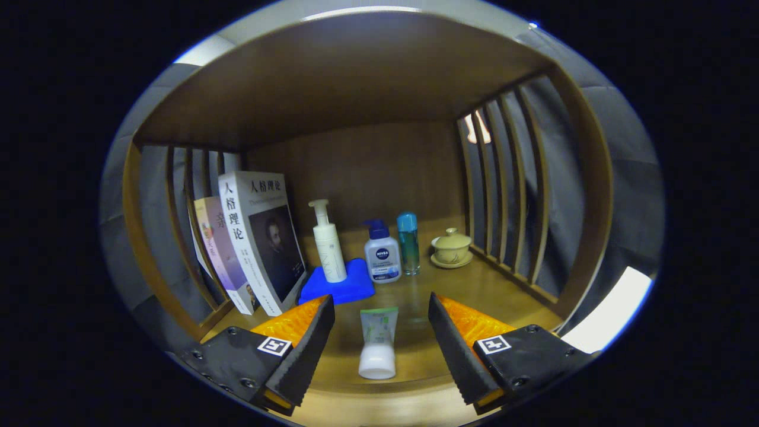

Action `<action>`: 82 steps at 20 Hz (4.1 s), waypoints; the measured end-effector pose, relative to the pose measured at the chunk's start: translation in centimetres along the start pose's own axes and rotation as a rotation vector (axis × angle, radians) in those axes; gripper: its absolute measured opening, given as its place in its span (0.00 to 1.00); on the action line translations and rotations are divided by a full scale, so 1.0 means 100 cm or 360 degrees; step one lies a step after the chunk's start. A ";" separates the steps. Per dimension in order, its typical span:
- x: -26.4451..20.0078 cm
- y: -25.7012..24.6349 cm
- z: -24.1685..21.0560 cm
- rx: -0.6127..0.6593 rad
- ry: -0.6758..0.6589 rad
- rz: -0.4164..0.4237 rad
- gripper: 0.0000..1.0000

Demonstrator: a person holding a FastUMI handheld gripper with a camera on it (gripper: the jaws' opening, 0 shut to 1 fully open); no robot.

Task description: Pull open the drawer, take out the items inside it, and place them on the countertop above the cabinet.

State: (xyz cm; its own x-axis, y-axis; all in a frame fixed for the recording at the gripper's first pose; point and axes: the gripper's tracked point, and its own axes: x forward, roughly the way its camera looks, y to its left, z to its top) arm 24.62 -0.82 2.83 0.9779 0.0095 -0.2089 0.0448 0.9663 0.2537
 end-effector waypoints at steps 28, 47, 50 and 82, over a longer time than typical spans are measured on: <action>-0.231 0.026 -0.130 -0.0298 -0.0180 0.0064 0.98; -0.220 0.018 -0.220 -0.0259 0.0022 0.0068 0.97; -0.216 0.015 -0.218 -0.0259 0.0013 0.0024 0.98; -0.093 0.016 -0.185 -0.0302 0.0053 0.0068 0.98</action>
State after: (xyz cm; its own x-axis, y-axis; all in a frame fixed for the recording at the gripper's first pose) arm 11.87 5.36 -12.28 0.9707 0.0569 -0.2336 -0.0389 0.9960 0.0808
